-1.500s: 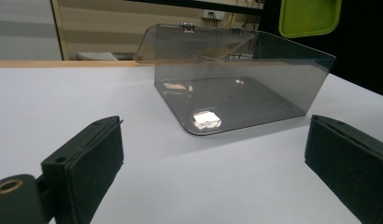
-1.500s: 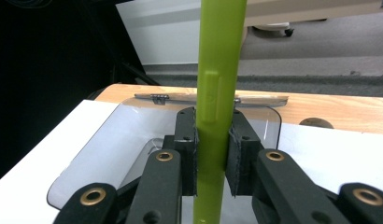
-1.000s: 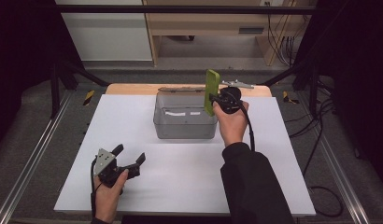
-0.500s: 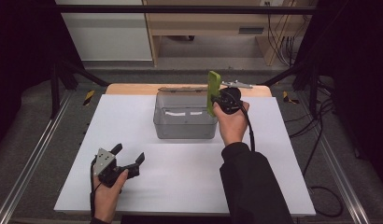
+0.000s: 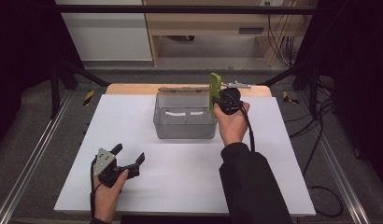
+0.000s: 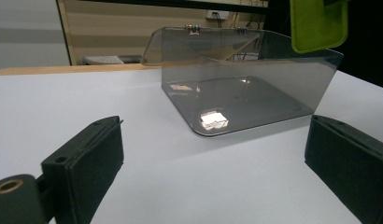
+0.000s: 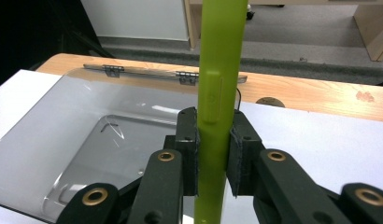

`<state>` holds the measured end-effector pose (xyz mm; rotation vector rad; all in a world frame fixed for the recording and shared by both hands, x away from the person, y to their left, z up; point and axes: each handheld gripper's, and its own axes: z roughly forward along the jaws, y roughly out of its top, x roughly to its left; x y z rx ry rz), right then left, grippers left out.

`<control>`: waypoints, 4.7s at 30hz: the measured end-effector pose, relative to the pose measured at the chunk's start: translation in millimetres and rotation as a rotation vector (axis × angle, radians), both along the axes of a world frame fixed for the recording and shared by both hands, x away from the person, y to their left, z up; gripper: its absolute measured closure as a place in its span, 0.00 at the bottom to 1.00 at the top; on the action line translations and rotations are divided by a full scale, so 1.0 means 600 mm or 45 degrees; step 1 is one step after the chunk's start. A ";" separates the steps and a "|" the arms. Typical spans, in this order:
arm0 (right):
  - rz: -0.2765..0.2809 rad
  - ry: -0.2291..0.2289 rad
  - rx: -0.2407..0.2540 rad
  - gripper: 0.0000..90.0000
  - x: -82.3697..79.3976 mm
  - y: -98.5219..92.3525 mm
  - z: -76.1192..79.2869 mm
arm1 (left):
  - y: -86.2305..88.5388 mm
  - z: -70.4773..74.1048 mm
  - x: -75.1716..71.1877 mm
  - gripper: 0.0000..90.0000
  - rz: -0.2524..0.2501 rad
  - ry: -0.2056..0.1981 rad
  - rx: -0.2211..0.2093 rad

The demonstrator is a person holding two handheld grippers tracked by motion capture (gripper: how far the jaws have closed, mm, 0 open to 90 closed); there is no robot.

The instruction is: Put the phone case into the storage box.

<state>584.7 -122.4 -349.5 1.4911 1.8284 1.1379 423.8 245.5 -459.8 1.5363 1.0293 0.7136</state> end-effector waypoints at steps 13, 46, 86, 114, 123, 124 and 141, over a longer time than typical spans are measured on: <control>-0.008 0.016 -0.021 0.85 0.005 0.003 -0.007 | 0.000 0.000 0.000 0.05 -0.002 -0.001 0.001; 0.008 0.067 -0.040 0.85 0.009 0.010 -0.025 | 0.004 0.000 0.002 0.05 0.001 0.007 -0.008; 0.071 0.142 -0.024 0.85 0.005 0.014 -0.065 | -0.001 0.000 0.002 0.05 -0.024 0.005 -0.001; 0.099 0.201 -0.038 0.85 0.010 0.018 -0.074 | -0.005 0.001 0.001 0.03 -0.032 -0.008 0.020; 0.116 0.240 -0.019 0.85 0.016 0.021 -0.081 | -0.006 0.000 0.001 0.03 -0.035 -0.006 0.019; 0.116 0.244 -0.016 0.85 0.017 0.020 -0.081 | -0.006 0.000 0.001 0.03 -0.035 -0.006 0.019; 0.129 0.257 -0.009 0.85 0.020 0.023 -0.088 | -0.009 -0.001 0.003 0.03 -0.042 -0.001 0.021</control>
